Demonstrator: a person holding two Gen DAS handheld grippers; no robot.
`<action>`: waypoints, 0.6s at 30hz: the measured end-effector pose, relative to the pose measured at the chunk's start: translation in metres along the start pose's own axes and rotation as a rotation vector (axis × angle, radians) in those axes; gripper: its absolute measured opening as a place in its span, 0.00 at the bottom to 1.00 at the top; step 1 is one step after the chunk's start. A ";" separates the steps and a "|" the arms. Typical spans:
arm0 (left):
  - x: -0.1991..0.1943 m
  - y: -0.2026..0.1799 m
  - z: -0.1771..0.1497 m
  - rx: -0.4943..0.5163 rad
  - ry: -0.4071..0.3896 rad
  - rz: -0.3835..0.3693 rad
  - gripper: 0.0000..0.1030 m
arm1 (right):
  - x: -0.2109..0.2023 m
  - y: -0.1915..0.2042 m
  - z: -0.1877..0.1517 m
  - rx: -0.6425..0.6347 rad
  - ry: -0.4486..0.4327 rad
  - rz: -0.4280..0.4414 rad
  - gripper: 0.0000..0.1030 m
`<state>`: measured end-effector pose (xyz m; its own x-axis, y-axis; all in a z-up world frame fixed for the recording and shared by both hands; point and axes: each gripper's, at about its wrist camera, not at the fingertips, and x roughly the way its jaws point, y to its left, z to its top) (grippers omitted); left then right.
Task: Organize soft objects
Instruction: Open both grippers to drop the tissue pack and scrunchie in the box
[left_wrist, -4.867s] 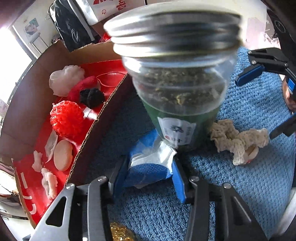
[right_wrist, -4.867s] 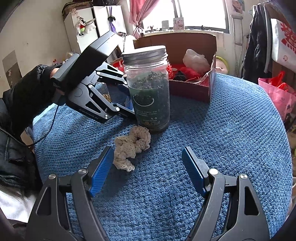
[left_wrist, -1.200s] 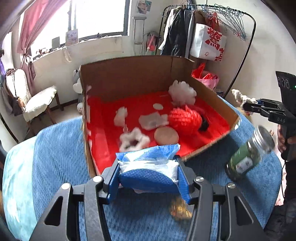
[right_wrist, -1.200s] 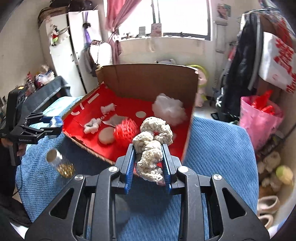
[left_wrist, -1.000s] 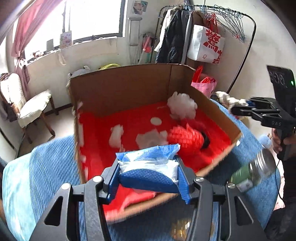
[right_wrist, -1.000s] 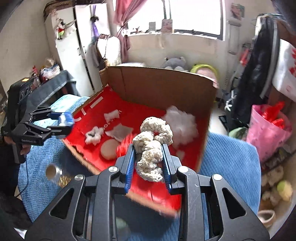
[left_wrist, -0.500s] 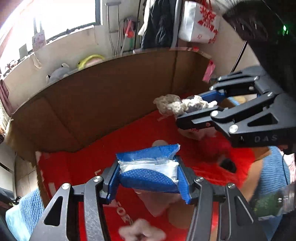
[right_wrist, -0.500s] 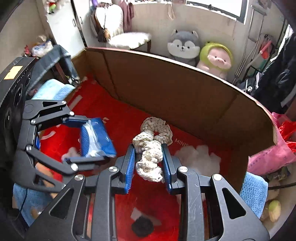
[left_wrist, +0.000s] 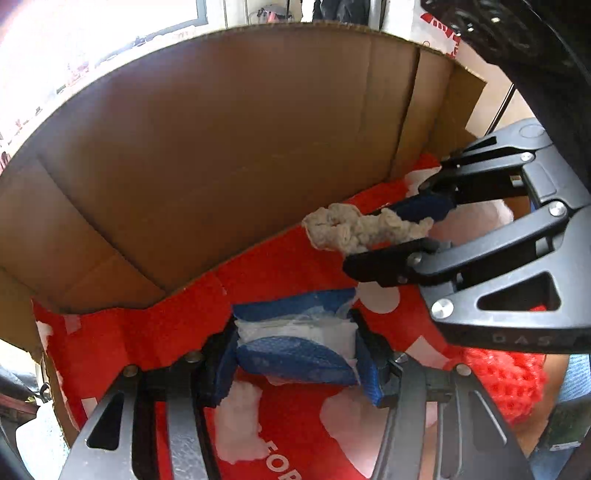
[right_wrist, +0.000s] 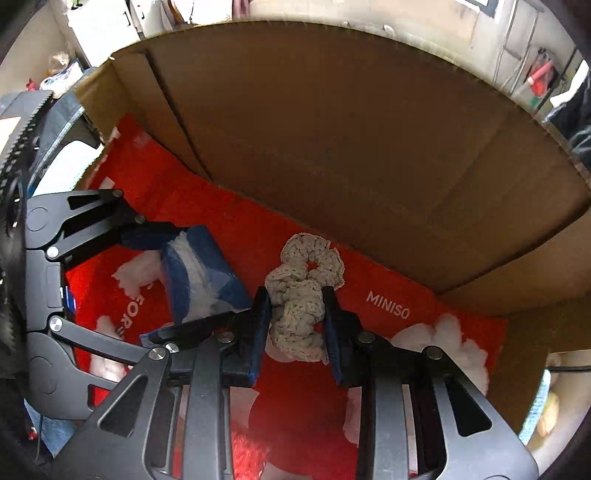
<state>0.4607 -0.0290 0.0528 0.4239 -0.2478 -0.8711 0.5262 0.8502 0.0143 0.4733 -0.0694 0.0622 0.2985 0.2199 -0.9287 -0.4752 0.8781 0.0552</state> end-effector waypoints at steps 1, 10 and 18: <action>0.002 0.000 0.000 -0.001 0.005 0.009 0.56 | 0.003 -0.001 0.000 0.005 0.007 0.005 0.26; 0.008 -0.006 0.004 0.008 0.009 0.014 0.60 | 0.018 0.005 0.008 -0.009 0.031 -0.015 0.26; 0.009 -0.010 0.010 0.012 0.010 0.018 0.65 | 0.020 0.014 0.013 -0.021 0.048 -0.031 0.27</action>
<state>0.4664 -0.0441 0.0497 0.4263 -0.2276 -0.8755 0.5276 0.8487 0.0362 0.4827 -0.0470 0.0495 0.2740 0.1714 -0.9463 -0.4837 0.8750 0.0184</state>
